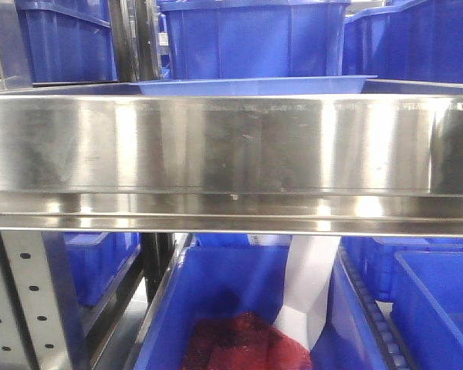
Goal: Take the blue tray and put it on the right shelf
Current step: 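Lower the tray onto the roller shelf and open both grippers, then withdraw both grippers from the tray on the shelf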
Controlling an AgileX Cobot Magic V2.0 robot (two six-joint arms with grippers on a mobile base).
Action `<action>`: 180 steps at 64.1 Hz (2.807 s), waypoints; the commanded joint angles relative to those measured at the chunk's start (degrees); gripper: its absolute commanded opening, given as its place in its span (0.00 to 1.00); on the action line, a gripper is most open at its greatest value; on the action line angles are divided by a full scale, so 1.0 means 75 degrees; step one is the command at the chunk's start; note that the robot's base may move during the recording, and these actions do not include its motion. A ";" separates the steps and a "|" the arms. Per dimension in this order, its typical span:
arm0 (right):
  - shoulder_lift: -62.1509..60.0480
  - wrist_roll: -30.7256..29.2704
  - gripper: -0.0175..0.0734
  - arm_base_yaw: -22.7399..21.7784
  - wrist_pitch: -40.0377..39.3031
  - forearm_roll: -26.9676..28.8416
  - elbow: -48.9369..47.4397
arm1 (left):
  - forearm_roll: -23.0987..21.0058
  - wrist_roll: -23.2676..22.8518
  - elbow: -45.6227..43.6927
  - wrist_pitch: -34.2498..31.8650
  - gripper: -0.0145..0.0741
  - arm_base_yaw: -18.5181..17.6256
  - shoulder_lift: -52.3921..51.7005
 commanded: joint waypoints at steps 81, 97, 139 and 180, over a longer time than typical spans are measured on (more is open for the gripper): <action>-0.6517 -0.1026 0.25 0.0013 -0.4127 -0.0185 0.4907 | -0.0641 0.0415 0.4671 -0.3242 0.11 -0.0018 -0.4779; -0.6517 -0.1026 0.25 0.0013 -0.4127 -0.0185 0.4907 | -0.2168 0.2899 0.5189 -0.3277 0.11 0.1737 -0.5734; -0.6517 -0.1026 0.25 0.0013 -0.4127 -0.0185 0.4907 | -0.2664 0.3109 0.9469 -0.7208 0.11 0.4991 -0.7795; -0.6517 -0.1026 0.25 0.0013 -0.4127 -0.0185 0.4907 | -0.2664 0.3109 0.9469 -0.7208 0.11 0.4991 -0.7795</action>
